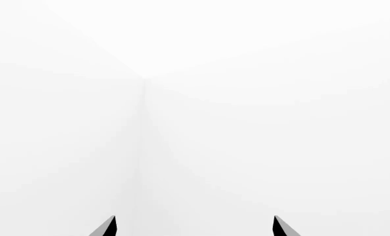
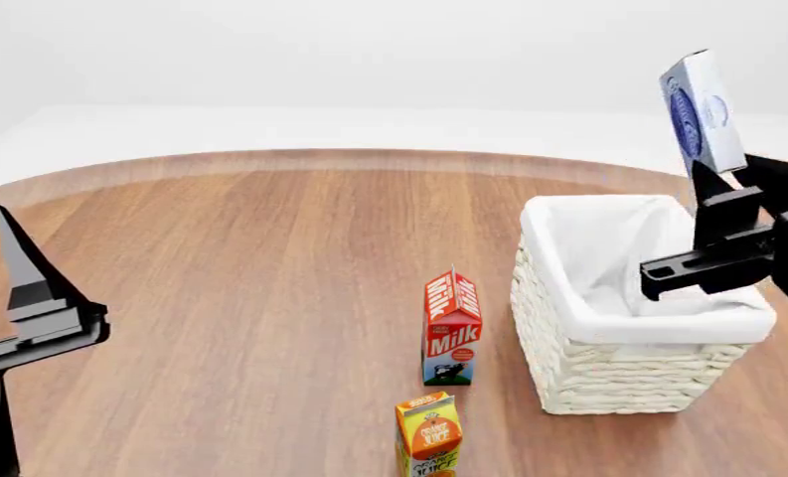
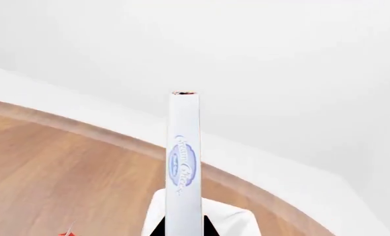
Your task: Pick up the cream cheese box and the butter, and put them in the basket.
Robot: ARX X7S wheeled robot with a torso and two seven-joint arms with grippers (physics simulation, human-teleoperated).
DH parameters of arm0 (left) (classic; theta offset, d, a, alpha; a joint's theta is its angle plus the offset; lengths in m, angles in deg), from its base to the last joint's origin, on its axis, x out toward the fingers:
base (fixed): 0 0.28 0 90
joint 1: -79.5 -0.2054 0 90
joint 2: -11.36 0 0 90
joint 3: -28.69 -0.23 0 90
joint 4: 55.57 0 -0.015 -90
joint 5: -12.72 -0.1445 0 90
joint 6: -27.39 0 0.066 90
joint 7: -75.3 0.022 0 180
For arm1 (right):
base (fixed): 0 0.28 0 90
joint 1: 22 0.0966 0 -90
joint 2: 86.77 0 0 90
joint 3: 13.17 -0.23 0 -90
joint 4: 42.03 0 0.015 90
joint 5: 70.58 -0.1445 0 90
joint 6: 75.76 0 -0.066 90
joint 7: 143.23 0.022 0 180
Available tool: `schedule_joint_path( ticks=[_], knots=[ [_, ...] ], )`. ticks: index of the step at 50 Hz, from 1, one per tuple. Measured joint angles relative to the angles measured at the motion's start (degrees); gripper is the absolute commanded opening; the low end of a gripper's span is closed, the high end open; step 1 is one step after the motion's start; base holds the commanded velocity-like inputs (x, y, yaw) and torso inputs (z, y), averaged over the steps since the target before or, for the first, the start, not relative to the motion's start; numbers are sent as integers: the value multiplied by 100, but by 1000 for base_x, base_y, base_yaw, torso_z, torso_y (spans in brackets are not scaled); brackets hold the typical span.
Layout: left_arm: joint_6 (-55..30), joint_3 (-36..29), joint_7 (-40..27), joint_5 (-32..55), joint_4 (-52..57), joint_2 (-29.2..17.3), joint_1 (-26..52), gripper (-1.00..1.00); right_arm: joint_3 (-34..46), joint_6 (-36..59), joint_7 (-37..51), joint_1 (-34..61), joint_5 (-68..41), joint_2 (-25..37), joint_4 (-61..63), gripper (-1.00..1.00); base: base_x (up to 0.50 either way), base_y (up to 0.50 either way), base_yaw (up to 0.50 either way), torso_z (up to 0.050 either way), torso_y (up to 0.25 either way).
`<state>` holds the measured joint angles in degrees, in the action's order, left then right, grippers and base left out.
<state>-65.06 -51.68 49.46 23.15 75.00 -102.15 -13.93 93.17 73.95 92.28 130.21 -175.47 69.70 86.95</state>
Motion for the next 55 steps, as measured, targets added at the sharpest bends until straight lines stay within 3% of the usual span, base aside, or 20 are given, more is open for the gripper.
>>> schedule_joint_path(
  ticks=[10, 27, 55],
  knots=[
    [-2, -37, -6, -8, -2, -10, 12, 100, 379, 482, -105, 1028, 0, -315, -1031, -100, 0, 0, 0, 0, 0],
    [-18, -93, -18, -23, 1, -30, 18, 100, 929, 1104, -986, 1866, 472, -751, -2454, -100, 0, 0, 0, 0, 1],
    [-44, -159, -36, -24, 8, -68, 18, 100, 1708, 1209, -2613, 1753, 1753, -986, -3699, -100, 0, 0, 0, 0, 1]
  ],
)
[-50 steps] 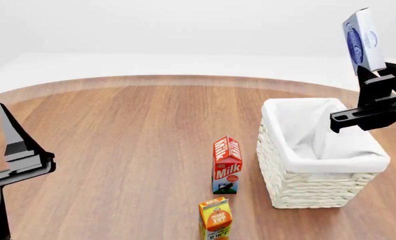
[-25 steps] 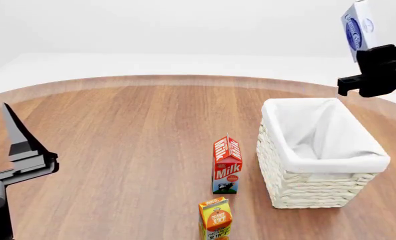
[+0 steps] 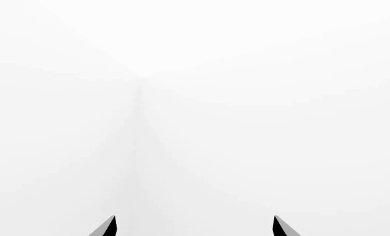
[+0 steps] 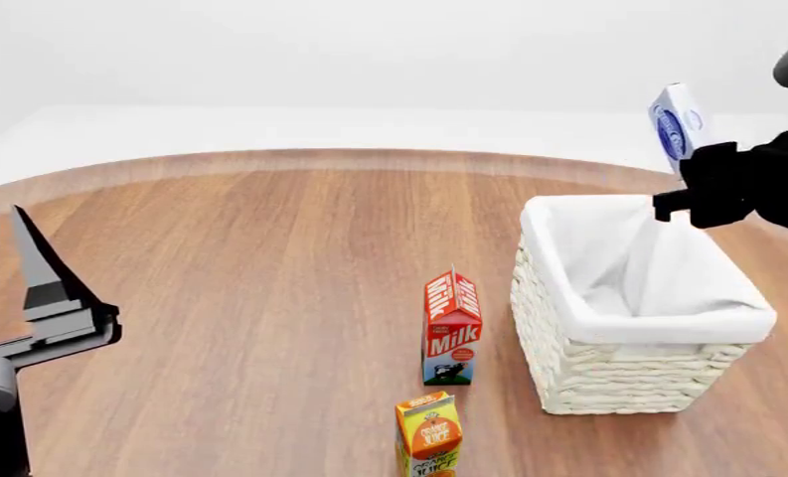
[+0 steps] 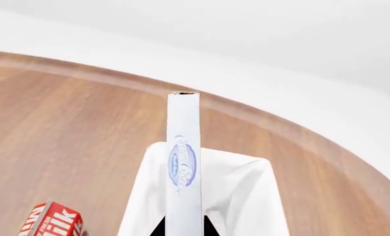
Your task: Pick up the cream cheese box and the butter, and put them in the basket.
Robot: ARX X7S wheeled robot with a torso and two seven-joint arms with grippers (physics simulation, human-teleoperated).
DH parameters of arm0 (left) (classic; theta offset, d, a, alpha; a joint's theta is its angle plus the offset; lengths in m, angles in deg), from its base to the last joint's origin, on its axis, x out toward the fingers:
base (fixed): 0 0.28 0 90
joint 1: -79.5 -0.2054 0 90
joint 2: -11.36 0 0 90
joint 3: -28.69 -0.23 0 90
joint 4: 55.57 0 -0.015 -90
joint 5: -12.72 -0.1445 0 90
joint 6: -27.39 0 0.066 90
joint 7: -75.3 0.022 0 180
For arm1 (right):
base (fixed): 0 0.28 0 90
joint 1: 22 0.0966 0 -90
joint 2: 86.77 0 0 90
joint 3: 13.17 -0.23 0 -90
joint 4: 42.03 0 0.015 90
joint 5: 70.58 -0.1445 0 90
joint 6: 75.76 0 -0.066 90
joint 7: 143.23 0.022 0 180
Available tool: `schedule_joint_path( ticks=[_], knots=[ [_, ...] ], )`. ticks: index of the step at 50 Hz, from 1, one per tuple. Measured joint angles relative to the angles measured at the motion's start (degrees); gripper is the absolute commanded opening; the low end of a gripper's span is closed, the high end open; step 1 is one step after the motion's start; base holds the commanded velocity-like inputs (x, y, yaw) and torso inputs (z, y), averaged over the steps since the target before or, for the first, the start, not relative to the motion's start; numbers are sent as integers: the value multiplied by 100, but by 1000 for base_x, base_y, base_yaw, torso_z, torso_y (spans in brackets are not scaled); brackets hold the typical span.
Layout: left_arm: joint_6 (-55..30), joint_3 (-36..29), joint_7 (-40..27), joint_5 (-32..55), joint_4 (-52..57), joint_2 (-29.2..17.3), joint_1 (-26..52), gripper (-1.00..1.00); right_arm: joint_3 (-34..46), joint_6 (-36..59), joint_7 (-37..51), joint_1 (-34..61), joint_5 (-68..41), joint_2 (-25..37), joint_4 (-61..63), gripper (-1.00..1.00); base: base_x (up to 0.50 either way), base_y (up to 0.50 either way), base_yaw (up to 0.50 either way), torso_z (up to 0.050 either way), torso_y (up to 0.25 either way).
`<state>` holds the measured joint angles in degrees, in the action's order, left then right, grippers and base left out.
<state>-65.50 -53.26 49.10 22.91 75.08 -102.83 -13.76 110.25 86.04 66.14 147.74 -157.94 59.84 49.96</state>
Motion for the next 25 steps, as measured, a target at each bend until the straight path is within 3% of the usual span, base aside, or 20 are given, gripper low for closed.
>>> schedule_joint_path(
  ticks=[25],
  knots=[
    [6, -6, -24, 21, -8, -33, -1, 100, 601, -140, -866, -205, 892, 11, -374, -100, 0, 0, 0, 0, 0]
  ],
)
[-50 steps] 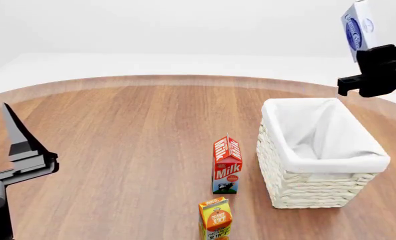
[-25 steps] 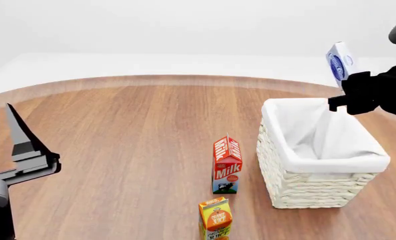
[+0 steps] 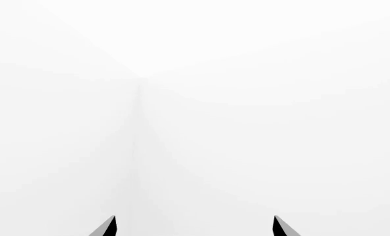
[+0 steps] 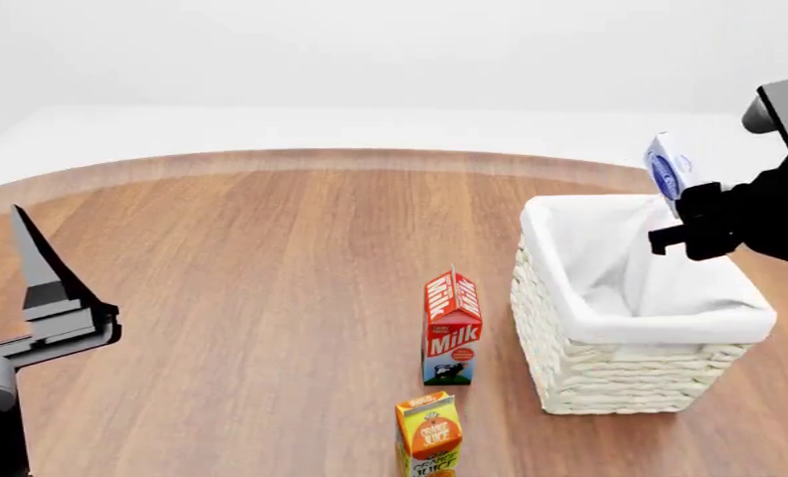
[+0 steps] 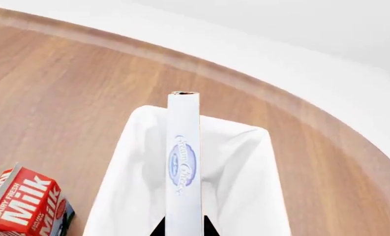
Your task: Pick up the cream cheese box and the butter, and put them in the basket.
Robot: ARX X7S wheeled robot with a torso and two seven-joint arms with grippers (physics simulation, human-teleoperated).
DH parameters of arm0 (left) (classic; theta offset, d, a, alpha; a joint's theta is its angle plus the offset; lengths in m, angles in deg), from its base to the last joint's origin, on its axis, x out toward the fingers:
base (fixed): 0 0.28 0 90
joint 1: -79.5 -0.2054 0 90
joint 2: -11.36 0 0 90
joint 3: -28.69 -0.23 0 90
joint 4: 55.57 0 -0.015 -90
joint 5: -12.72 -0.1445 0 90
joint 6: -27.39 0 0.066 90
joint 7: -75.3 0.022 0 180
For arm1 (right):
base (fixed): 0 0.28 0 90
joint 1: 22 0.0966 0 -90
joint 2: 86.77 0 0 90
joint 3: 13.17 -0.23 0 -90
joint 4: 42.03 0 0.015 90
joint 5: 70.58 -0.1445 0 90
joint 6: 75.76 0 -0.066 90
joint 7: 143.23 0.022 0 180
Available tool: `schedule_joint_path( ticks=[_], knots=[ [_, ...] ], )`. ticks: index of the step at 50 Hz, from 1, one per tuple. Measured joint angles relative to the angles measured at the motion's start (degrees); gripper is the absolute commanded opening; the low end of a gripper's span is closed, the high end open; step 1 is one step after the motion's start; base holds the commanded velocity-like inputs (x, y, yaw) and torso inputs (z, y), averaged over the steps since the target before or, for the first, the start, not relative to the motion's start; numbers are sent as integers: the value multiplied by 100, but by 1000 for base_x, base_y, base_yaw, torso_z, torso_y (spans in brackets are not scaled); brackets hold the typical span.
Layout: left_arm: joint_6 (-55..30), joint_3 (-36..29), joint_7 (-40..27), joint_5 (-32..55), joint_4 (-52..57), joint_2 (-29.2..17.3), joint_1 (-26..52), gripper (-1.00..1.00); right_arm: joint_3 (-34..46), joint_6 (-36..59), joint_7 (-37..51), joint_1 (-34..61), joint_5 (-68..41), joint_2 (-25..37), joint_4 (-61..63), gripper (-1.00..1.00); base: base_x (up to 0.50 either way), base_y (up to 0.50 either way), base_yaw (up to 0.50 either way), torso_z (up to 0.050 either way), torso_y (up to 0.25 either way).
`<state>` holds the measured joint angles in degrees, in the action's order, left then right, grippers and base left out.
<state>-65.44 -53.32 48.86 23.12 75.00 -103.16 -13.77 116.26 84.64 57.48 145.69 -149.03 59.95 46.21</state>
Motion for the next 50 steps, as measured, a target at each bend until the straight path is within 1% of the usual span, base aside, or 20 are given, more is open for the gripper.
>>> schedule_joint_path(
  ticks=[19, 36, 37, 50],
  knots=[
    [25, -40, -15, -26, -26, -12, 0, 100, 200, -184, -138, -370, 179, 19, -79, -100, 0, 0, 0, 0, 1],
    [46, -71, -27, -34, -46, -23, -5, 100, 349, -339, -229, -465, 346, -218, -241, -100, 0, 0, 0, 1, 1],
    [46, -72, -28, -33, -46, -24, -6, 100, 363, -345, -238, -468, 360, -233, -248, 100, 0, 0, 0, 0, 0],
    [61, -81, -36, -26, -58, -36, -17, 100, 458, -369, -315, -415, 570, -340, -297, 100, 0, 0, 0, 0, 0]
  ],
)
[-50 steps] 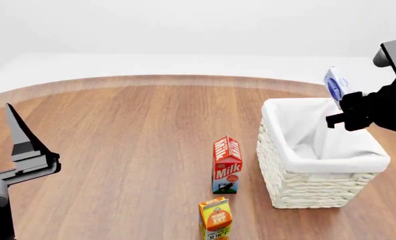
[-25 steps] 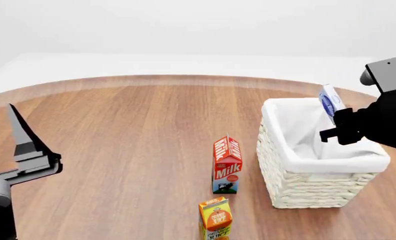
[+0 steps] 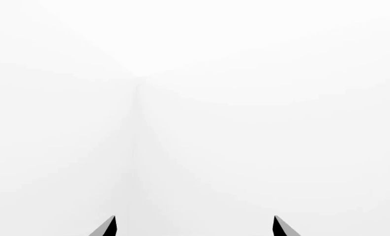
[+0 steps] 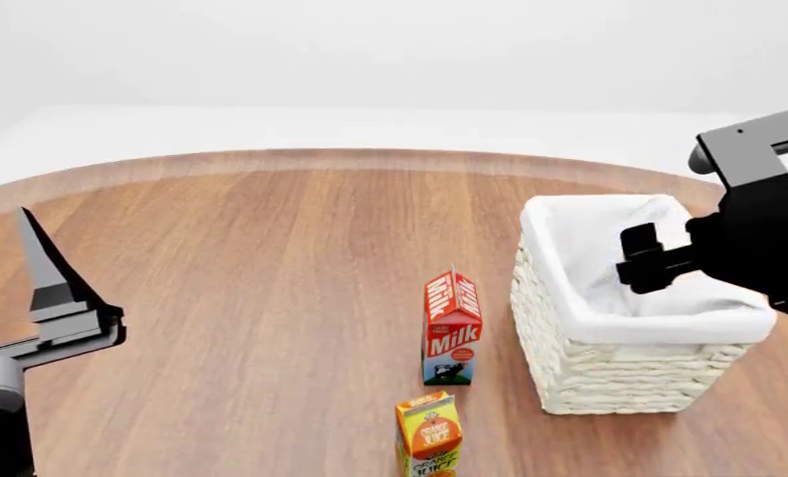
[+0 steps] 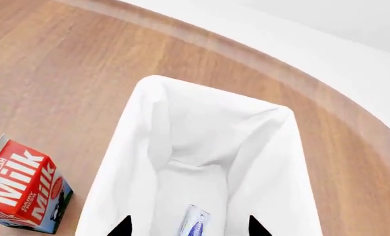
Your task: Pick up the cream cheese box and the butter, and put them in the basket.
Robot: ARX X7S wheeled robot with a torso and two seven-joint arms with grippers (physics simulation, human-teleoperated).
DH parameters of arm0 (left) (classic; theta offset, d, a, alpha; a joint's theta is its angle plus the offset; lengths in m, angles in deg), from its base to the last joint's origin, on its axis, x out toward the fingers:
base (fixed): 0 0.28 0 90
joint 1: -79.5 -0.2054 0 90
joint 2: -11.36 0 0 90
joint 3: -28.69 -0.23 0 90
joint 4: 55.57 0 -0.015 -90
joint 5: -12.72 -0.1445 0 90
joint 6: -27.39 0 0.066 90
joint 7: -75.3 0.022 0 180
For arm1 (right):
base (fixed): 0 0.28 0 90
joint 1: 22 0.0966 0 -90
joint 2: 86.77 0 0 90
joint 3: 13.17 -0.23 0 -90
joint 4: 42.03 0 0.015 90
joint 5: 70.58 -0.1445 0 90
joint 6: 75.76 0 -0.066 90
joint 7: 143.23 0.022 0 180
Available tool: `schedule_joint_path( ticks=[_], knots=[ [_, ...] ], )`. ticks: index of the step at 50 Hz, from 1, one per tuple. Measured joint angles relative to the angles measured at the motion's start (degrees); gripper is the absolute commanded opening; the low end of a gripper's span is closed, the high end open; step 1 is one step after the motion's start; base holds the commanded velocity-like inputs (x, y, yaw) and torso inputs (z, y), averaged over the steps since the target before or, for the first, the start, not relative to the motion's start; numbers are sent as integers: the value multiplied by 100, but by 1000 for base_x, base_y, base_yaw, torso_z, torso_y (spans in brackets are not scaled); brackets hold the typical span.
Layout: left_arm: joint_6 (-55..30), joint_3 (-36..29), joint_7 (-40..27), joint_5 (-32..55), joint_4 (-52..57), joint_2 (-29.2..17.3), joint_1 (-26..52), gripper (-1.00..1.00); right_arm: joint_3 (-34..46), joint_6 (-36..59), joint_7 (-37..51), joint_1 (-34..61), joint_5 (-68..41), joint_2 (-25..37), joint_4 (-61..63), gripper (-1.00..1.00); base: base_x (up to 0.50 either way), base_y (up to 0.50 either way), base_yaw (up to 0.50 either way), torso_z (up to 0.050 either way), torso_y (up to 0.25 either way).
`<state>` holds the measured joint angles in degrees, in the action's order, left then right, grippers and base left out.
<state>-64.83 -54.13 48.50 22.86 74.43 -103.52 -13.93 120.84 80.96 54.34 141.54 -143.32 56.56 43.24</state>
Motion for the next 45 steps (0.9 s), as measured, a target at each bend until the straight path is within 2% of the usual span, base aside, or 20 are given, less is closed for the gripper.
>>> schedule_joint_path(
  ticks=[18, 45],
  knots=[
    [7, -17, -16, 9, -10, -16, 0, 100, -50, 75, 78, 53, -147, 99, 414, 100, 0, 0, 0, 0, 1],
    [17, -2, -48, 37, 20, -47, -22, 100, -658, -24, 1789, -323, -2822, 731, 3881, 100, 0, 0, 0, 0, 0]
  ],
)
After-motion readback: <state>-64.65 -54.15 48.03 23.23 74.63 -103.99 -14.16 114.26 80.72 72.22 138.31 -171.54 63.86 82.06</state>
